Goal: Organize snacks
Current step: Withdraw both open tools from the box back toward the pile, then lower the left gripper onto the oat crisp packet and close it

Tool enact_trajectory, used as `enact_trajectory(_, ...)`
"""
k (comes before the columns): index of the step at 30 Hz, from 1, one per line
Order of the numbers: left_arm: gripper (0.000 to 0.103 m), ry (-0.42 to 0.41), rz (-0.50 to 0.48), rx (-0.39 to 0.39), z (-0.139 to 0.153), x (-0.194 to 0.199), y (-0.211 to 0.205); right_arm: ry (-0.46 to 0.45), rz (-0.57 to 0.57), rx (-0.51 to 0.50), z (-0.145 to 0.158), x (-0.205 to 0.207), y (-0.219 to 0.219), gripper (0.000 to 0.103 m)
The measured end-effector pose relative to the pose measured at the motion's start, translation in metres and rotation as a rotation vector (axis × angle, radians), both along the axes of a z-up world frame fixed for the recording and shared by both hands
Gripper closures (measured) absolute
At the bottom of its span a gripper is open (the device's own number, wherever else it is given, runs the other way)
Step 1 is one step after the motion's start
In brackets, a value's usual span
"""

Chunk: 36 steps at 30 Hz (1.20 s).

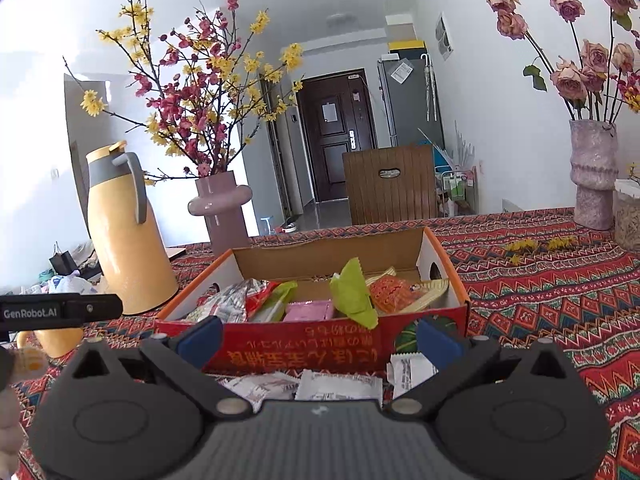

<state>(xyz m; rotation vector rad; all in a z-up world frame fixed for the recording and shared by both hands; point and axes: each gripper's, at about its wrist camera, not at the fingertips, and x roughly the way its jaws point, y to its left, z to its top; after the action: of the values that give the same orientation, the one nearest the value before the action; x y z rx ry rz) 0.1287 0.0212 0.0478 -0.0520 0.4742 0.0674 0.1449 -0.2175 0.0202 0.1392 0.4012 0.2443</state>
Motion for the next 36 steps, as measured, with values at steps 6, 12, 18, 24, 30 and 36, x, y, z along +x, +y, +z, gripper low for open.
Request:
enact_trajectory(6,0.000,0.024,-0.004,0.002,-0.008,-0.017,0.001,0.023,-0.010,0.001,-0.008,-0.022,-0.003,0.000)
enact_trajectory(12,0.000,0.049,-0.013,0.012,-0.018,-0.033,0.000,0.047,-0.024,0.000,-0.019,-0.041,-0.009,0.000)
enact_trajectory(18,0.000,0.078,-0.016,0.015,-0.029,-0.044,0.000,0.074,-0.025,0.003,-0.030,-0.055,-0.013,0.000)
enact_trajectory(24,0.000,0.102,-0.016,0.017,-0.035,-0.050,0.000,0.082,-0.026,0.006,-0.034,-0.065,-0.016,0.000)
enact_trajectory(30,0.000,0.116,-0.026,0.018,-0.037,-0.053,-0.001,0.090,-0.026,0.008,-0.038,-0.070,-0.019,0.000)
enact_trajectory(36,0.000,0.134,-0.049,0.010,-0.043,-0.056,-0.002,0.103,-0.033,0.003,-0.043,-0.074,-0.022,0.000)
